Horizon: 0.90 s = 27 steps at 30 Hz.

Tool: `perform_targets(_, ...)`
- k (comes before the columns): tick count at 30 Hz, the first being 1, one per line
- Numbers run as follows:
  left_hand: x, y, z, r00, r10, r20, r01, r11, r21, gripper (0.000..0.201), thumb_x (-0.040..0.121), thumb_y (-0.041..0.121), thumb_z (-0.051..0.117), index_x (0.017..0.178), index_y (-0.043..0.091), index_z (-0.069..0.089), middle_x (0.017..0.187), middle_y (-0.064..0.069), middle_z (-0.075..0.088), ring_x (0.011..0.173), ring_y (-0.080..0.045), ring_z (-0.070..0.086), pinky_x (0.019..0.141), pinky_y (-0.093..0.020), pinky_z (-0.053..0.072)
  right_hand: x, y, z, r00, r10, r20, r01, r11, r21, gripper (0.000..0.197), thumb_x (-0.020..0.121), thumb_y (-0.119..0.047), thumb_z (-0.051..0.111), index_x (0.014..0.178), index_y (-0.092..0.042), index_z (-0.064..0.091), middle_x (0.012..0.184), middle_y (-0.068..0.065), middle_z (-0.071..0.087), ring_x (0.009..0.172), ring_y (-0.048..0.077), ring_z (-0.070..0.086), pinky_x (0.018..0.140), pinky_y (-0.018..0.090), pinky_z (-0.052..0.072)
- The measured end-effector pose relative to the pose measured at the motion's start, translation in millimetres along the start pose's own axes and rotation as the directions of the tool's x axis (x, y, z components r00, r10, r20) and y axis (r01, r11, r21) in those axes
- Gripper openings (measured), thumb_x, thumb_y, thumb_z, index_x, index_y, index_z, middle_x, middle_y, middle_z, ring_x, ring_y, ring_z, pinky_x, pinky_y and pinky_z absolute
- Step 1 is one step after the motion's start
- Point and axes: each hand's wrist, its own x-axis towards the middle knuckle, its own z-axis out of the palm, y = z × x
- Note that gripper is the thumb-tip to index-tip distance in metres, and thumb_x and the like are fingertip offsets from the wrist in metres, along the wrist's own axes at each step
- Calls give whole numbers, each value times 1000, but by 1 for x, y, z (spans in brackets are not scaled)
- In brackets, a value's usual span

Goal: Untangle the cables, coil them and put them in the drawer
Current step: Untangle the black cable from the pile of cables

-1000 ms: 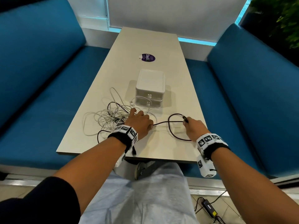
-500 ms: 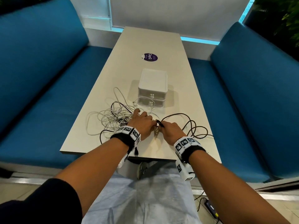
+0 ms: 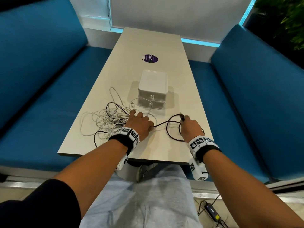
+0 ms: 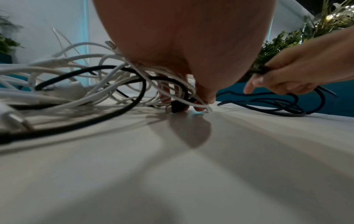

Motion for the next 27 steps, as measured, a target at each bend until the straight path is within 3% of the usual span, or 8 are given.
perform_targets(3,0,-1,1,1000,-4,-3,4,1000,5,30,100,36,38,111,36,66,107,6,64,113,-24,48,106,-56,14,-8,-18,4,989,-142,-28,144,986,79,38,104,-20,32,141,-15,35,99,22,64,87,39,62,66,38,45)
perform_targets(5,-1,0,0,1000,0,-17,0,1000,14,28,99,35,40,110,37,66,107,6,65,113,-24,48,106,-55,15,-16,-33,9,961,-275,23,273,959,81,37,105,-28,31,141,-21,39,95,19,65,82,38,63,67,40,49)
perform_targets(8,-2,4,-3,1000,6,-19,-6,1000,20,33,100,37,34,113,35,65,109,4,64,114,-25,48,105,-57,18,-21,-50,23,916,-389,104,390,921,10,33,102,-23,36,134,-23,46,98,16,66,86,37,64,72,43,54)
perform_targets(12,-4,3,-2,999,19,-26,-19,1000,23,33,100,37,34,113,35,64,106,5,63,113,-24,50,106,-58,18,-15,-55,32,912,-359,199,363,932,17,20,100,-22,41,115,-17,54,97,13,64,88,33,62,75,43,53)
perform_targets(16,-8,1,2,995,66,-77,-62,997,51,27,100,42,39,111,35,63,107,4,64,112,-25,52,107,-57,20,-10,-52,26,905,-343,252,329,939,97,29,98,-43,48,103,-19,63,90,4,65,81,24,59,72,35,48)
perform_targets(19,-9,-1,5,991,85,-103,-75,993,93,29,100,44,39,113,34,63,108,3,65,111,-25,53,107,-57,21,-10,-52,25,909,-347,232,354,935,12,29,98,-43,47,103,-21,64,91,6,66,83,27,62,74,39,53)
perform_targets(23,-9,1,6,988,74,-136,-63,995,79,33,100,50,36,115,35,62,109,3,66,111,-25,53,106,-56,23,-5,-41,20,931,-309,193,328,941,-79,24,98,-37,46,107,-22,63,95,9,65,85,31,62,67,35,48)
perform_targets(27,-8,7,7,987,74,-141,-64,995,73,34,99,49,36,124,38,58,112,3,66,113,-25,52,107,-56,21,1,-35,12,945,-269,187,294,948,-119,25,98,-36,47,109,-21,65,97,10,65,86,32,63,69,35,50)
